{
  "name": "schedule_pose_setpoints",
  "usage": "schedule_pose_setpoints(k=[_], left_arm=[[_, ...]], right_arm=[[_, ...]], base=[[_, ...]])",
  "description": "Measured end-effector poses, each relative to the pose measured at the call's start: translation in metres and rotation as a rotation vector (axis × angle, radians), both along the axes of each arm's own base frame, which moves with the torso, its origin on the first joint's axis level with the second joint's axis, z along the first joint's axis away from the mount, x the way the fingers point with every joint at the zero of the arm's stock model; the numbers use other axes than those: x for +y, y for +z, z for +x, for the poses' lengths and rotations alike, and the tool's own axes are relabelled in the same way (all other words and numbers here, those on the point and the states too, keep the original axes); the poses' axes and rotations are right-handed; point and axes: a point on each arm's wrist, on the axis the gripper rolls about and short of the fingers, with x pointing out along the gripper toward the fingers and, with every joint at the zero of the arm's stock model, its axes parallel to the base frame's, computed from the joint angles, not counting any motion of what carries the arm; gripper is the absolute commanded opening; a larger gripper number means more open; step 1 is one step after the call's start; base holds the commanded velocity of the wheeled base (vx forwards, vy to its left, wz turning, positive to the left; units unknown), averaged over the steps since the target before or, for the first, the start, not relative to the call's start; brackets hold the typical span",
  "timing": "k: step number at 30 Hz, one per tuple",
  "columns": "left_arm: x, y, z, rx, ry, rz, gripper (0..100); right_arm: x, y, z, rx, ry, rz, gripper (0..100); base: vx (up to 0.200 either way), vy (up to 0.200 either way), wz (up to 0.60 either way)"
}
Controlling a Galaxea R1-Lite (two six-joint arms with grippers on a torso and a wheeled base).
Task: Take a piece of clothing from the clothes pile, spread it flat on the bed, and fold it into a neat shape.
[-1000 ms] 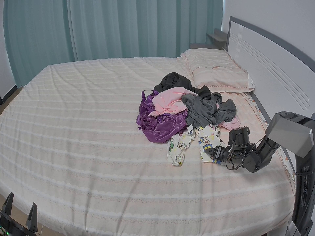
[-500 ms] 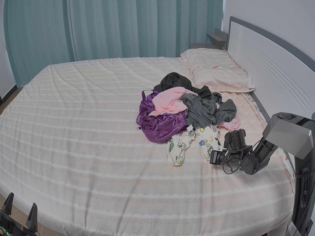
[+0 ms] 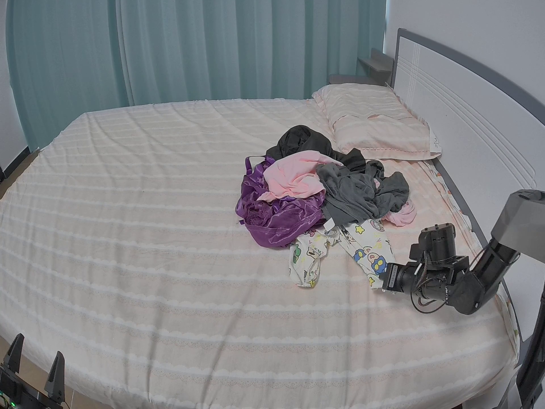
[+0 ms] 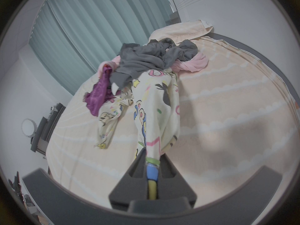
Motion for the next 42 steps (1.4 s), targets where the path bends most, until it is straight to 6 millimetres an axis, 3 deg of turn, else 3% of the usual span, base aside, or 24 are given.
schedule_pose_setpoints(k=[11,23,32,38,42], left_arm=[[0.0,0.0,0.0,0.0,0.0,0.0,100],[0.0,0.0,0.0,-0.001,-0.004,0.014,100],[-0.001,0.002,0.0,-0.018,-0.051,0.058,100],[-0.002,0.035,-0.005,-0.116,-0.101,0.009,100],[-0.002,0.062,0.004,-0.115,-0.178,-0.004,100]], right_arm=[[-0.011,0.047,-0.07,-0.045,0.108,0.113,0],[-0.016,0.08,-0.141,-0.114,0.272,0.219,0],[-0.022,0.099,-0.173,-0.204,0.375,0.287,0],[-0.026,0.109,-0.184,-0.257,0.415,0.317,0],[-0.027,0.112,-0.187,-0.274,0.431,0.327,0]], base=[[0.0,0.0,0.0],[0.0,0.0,0.0],[0.0,0.0,0.0],[0.0,0.0,0.0],[0.0,0.0,0.0]])
